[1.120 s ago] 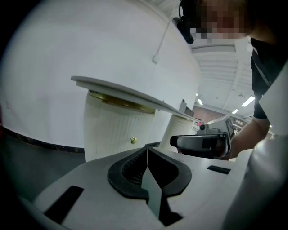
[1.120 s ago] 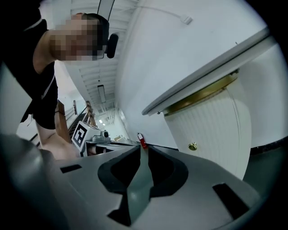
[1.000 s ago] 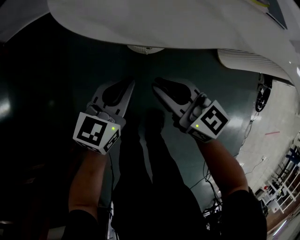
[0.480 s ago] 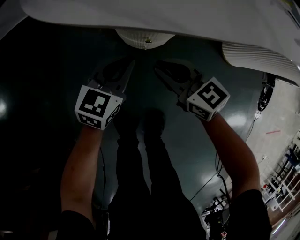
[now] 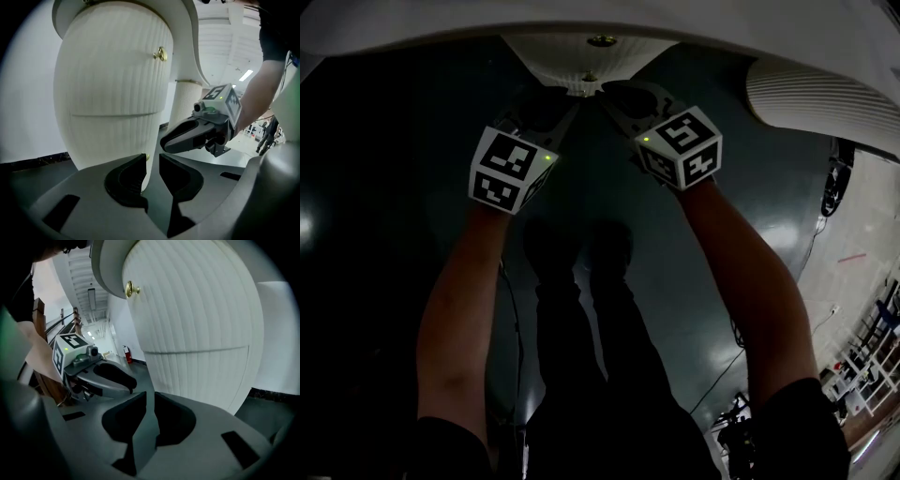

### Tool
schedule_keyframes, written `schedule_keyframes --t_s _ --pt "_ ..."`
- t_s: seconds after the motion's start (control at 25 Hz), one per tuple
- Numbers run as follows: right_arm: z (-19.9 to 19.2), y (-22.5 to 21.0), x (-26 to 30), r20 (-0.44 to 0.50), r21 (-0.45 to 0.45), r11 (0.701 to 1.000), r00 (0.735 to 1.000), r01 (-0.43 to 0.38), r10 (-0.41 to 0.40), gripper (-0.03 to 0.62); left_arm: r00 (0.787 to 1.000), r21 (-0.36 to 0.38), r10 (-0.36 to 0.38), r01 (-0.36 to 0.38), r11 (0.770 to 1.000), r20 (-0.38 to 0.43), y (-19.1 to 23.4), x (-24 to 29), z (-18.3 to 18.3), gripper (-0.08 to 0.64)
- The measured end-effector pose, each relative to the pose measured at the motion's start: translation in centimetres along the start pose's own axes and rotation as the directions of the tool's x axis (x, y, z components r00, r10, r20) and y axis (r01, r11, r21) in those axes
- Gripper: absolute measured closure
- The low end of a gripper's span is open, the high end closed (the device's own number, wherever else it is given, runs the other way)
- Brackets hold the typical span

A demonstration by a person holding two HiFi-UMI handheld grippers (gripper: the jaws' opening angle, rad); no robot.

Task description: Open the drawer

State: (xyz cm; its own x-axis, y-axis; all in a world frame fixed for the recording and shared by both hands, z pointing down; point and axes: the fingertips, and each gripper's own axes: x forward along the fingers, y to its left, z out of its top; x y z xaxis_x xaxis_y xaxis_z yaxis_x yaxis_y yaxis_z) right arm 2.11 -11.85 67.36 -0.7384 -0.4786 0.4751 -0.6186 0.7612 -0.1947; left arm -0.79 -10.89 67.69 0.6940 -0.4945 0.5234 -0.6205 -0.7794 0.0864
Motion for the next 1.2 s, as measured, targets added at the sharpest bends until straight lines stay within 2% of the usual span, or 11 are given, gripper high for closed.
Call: schedule_keyframes --t_s 0.12,0.2,0.28,0.36,0.56,0.84,1.0,1.08,1.2 --pt "-0.9 -0.5 0.9 -0.04 -0.024 1.0 0.999 0.019 -0.02 0.574 0.999 0.033 0.023 -0.021 0.999 -0.047 0.0 1.3 -1.2 0.476" --pt "-1.6 -1.1 1.4 -0.062 -0.033 0.999 0.998 0.025 -0.027 0.574 0.996 0.027 0.043 -0.041 0.999 -0.078 0.4 2.5 -2.4 0.476" --pt "-2.2 -1.5 2.3 -0.077 -0.036 0.999 0.997 0.023 -0.026 0.574 0.995 0.001 0.065 -0.065 0.998 -0.082 1.5 3.2 -3.1 0.476" --pt "-2.0 -1.8 3.1 -0.083 -0.051 0.999 0.996 0.018 -0.022 0.574 0.995 0.005 0.076 -0.076 0.997 -0.066 2.5 3.5 -2.4 0.476" --pt "-1.9 -1.8 3.5 -0.075 -0.046 0.999 0.997 0.016 -0.02 0.574 0.999 0.039 0.032 -0.031 0.999 -0.043 2.5 4.2 -0.8 0.476" --pt "-2.1 -2.1 3.5 -0.09 -0.137 0.99 0.995 0.018 -0.03 0.574 0.998 -0.018 -0.054 0.053 0.998 -0.027 2.1 4.6 -1.1 0.477" --pt "-2.6 -2.1 3.9 -0.122 -0.138 0.99 0.992 0.009 -0.026 0.573 0.997 -0.067 -0.083 0.082 0.994 -0.009 1.8 4.6 -0.7 0.478" --pt "-2.3 -1.7 4.2 -0.125 -0.144 0.99 0.992 -0.004 -0.014 0.572 0.997 -0.066 -0.082 0.082 0.994 -0.008 2.0 4.6 -0.4 0.508" --pt "-2.7 -1.9 4.5 -0.125 -0.163 0.987 0.992 -0.014 -0.007 0.573 0.994 -0.051 -0.105 0.104 0.993 -0.008 1.9 4.9 -0.3 0.508"
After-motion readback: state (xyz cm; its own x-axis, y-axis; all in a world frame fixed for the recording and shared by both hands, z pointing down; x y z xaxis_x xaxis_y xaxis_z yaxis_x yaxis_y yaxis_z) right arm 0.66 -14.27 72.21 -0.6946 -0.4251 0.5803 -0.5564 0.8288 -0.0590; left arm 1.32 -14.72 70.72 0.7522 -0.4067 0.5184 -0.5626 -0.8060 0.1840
